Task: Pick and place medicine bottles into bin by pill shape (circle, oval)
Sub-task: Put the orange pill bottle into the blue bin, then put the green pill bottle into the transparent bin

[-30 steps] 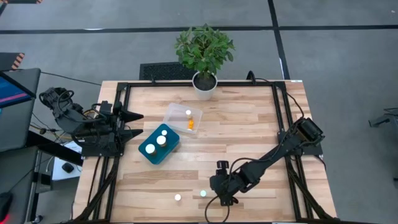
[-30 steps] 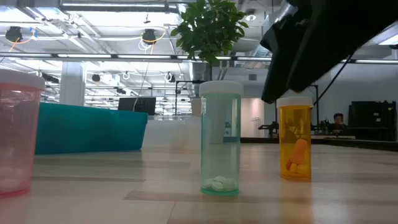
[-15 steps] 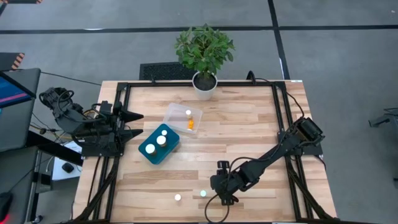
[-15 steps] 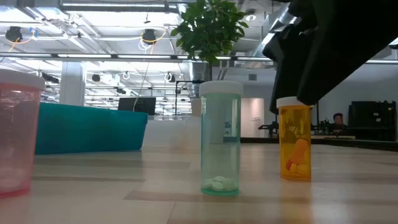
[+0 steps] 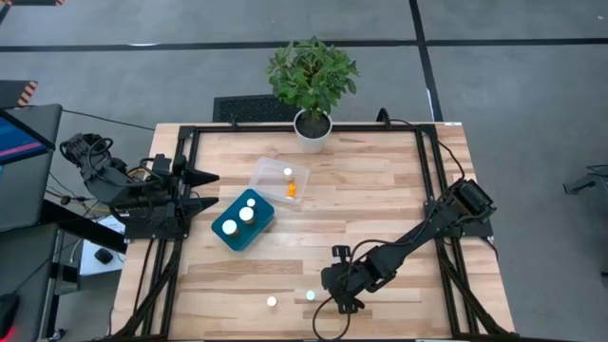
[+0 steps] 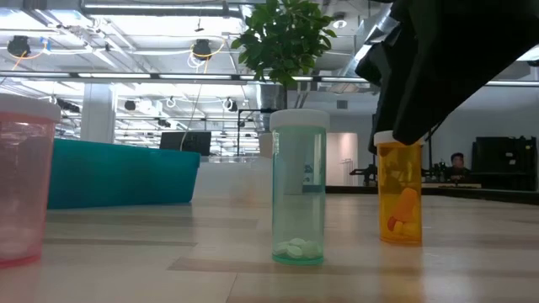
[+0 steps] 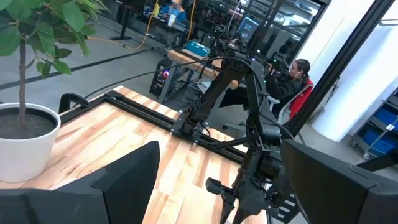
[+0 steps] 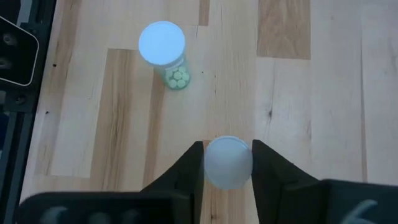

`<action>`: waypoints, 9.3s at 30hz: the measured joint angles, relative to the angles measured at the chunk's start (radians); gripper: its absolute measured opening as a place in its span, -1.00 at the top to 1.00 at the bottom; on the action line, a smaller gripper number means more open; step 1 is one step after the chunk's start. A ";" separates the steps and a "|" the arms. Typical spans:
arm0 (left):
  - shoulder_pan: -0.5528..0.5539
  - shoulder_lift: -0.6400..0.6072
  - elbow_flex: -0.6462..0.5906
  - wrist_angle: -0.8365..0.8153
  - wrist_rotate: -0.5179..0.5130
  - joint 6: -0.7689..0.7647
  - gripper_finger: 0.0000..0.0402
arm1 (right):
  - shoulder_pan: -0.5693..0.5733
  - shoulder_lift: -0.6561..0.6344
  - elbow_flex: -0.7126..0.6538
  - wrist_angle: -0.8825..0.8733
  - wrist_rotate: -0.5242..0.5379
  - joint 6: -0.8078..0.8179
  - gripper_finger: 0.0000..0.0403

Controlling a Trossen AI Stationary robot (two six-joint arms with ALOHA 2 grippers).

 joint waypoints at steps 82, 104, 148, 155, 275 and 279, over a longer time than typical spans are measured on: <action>0.000 -0.001 0.000 0.000 0.001 -0.006 -0.63 | -0.484 0.293 0.743 -0.153 -0.036 -0.578 0.44; 0.000 -0.026 0.000 -0.011 -0.001 0.002 -0.63 | -0.522 0.508 0.924 -0.232 -0.043 -0.585 0.44; 0.000 -0.027 0.000 -0.015 -0.008 -0.004 -0.63 | -0.538 0.555 0.898 -0.174 -0.043 -0.574 0.44; 0.000 -0.027 0.000 -0.014 -0.008 -0.002 -0.63 | -0.547 0.555 0.898 -0.174 -0.045 -0.574 0.44; 0.000 0.022 0.000 -0.066 0.044 -0.076 -0.63 | -0.008 0.224 0.310 -0.051 0.001 -0.063 0.00; 0.000 0.022 0.000 -0.066 0.044 -0.083 -0.63 | -0.006 0.229 0.297 -0.001 -0.001 -0.063 0.00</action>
